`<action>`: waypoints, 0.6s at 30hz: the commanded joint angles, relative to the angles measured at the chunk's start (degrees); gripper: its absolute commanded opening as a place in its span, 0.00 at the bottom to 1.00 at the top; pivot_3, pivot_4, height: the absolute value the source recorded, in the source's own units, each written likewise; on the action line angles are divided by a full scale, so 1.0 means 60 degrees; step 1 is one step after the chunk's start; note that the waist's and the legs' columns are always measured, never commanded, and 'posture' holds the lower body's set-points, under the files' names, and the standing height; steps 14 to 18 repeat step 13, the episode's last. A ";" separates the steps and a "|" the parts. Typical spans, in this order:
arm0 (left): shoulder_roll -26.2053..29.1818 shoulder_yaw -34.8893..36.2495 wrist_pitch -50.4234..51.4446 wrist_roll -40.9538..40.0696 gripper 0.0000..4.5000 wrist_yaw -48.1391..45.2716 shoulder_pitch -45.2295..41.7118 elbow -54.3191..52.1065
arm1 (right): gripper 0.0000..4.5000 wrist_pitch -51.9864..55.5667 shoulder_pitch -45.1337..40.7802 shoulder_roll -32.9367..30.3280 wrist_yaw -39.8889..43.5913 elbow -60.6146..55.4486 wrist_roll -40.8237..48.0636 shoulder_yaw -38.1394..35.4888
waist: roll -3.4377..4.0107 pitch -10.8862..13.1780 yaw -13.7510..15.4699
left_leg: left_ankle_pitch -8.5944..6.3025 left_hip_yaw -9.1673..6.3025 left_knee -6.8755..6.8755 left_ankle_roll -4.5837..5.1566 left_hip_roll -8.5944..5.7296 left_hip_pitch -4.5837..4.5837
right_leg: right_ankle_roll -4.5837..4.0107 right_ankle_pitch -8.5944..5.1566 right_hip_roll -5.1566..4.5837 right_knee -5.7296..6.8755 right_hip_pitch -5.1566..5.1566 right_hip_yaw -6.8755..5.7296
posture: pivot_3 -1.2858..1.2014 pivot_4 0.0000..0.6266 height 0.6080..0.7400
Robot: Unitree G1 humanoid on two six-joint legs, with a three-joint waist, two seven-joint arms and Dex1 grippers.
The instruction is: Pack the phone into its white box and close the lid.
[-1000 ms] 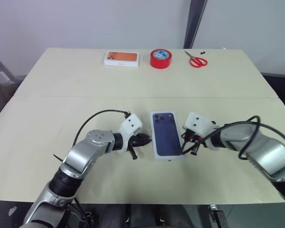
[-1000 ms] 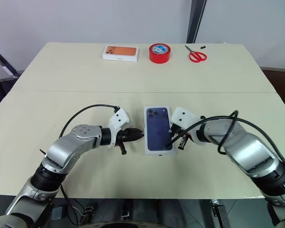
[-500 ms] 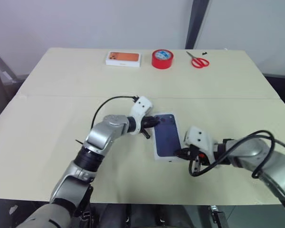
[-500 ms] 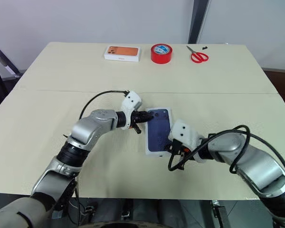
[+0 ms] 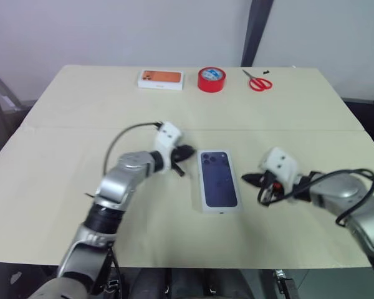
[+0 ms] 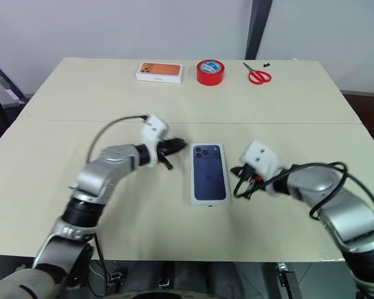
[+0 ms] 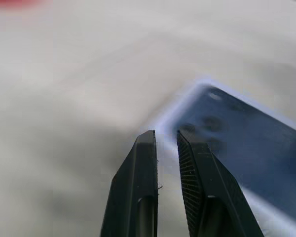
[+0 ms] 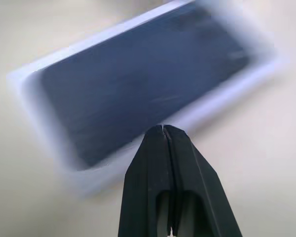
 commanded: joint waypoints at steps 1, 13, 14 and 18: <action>0.0692 0.1134 -0.0377 -0.0308 0.16 -0.0109 0.0747 -0.1060 | 0.00 -0.0756 -0.0455 0.0172 0.0327 0.1365 0.0238 -0.1022 | 0.0002 -0.0001 0.0036 | -0.0001 0.0001 0.0000 0.0000 -0.0001 0.0001 | 0.0000 0.0000 -0.0002 -0.0004 0.0004 0.0000 | 0.52 0.24 0.88; 0.2101 0.3791 -0.0866 -0.1033 0.16 -0.0182 0.3963 -0.2201 | 0.00 -0.1981 -0.0876 0.0361 0.1847 0.3639 0.0488 -0.1341 | 0.0008 0.0003 0.0100 | -0.0007 0.0001 -0.0012 0.0000 -0.0002 0.0000 | -0.0005 -0.0001 -0.0025 -0.0026 0.0008 -0.0001 | 0.52 0.24 0.88; 0.2101 0.3791 -0.0866 -0.1033 0.16 -0.0182 0.3963 -0.2201 | 0.00 -0.1981 -0.0876 0.0361 0.1847 0.3639 0.0488 -0.1341 | 0.0008 0.0003 0.0100 | -0.0007 0.0001 -0.0012 0.0000 -0.0002 0.0000 | -0.0005 -0.0001 -0.0025 -0.0026 0.0008 -0.0001 | 0.52 0.24 0.88; 0.2101 0.3791 -0.0866 -0.1033 0.16 -0.0182 0.3963 -0.2201 | 0.00 -0.1981 -0.0876 0.0361 0.1847 0.3639 0.0488 -0.1341 | 0.0008 0.0003 0.0100 | -0.0007 0.0001 -0.0012 0.0000 -0.0002 0.0000 | -0.0005 -0.0001 -0.0025 -0.0026 0.0008 -0.0001 | 0.52 0.24 0.88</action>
